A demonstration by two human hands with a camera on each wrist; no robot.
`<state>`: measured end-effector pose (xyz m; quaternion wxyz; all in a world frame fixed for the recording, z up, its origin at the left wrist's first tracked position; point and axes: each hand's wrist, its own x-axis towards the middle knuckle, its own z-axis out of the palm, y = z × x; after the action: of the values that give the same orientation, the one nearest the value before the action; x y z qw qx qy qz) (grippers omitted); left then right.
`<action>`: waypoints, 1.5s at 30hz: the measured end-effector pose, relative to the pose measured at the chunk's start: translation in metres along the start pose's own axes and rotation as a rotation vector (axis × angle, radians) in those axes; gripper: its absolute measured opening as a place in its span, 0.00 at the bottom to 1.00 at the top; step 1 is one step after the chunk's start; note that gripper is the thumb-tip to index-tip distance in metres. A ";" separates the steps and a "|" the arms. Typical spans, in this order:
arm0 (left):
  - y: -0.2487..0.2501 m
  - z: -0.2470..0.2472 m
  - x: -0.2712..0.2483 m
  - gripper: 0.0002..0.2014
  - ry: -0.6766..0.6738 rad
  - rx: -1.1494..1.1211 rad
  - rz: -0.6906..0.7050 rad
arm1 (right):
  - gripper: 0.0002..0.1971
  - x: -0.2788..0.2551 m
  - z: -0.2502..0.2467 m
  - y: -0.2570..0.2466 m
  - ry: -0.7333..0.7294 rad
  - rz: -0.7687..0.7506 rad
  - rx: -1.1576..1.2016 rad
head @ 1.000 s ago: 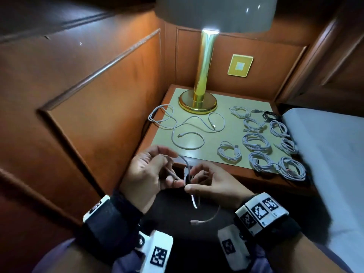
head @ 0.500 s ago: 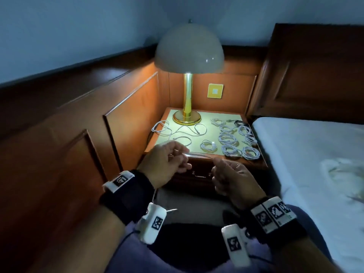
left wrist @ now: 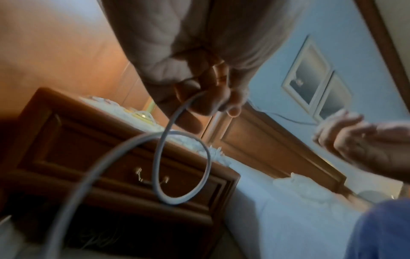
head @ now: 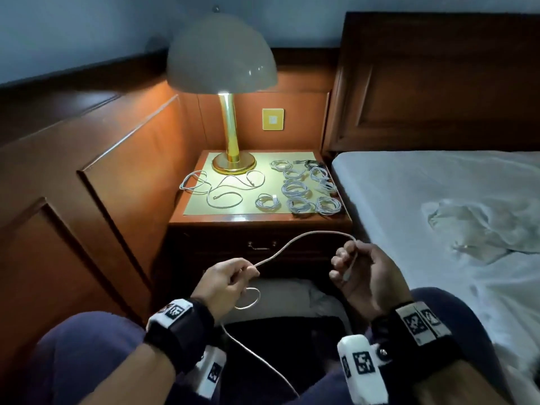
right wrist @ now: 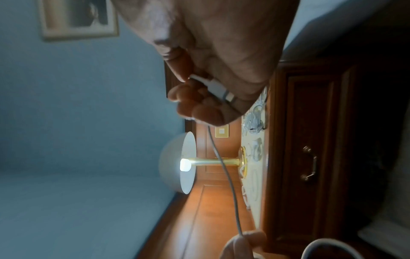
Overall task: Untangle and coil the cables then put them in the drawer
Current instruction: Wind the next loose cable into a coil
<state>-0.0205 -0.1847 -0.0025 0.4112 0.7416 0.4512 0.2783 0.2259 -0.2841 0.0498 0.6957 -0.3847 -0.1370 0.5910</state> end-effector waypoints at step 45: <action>-0.013 0.017 0.004 0.11 0.117 -0.052 -0.006 | 0.10 0.040 0.004 0.061 -0.148 0.187 -0.781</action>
<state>-0.0109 -0.1836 -0.0226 0.4040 0.7118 0.4693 0.3314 0.1906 -0.2456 -0.0006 0.4291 -0.5871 -0.3651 0.5813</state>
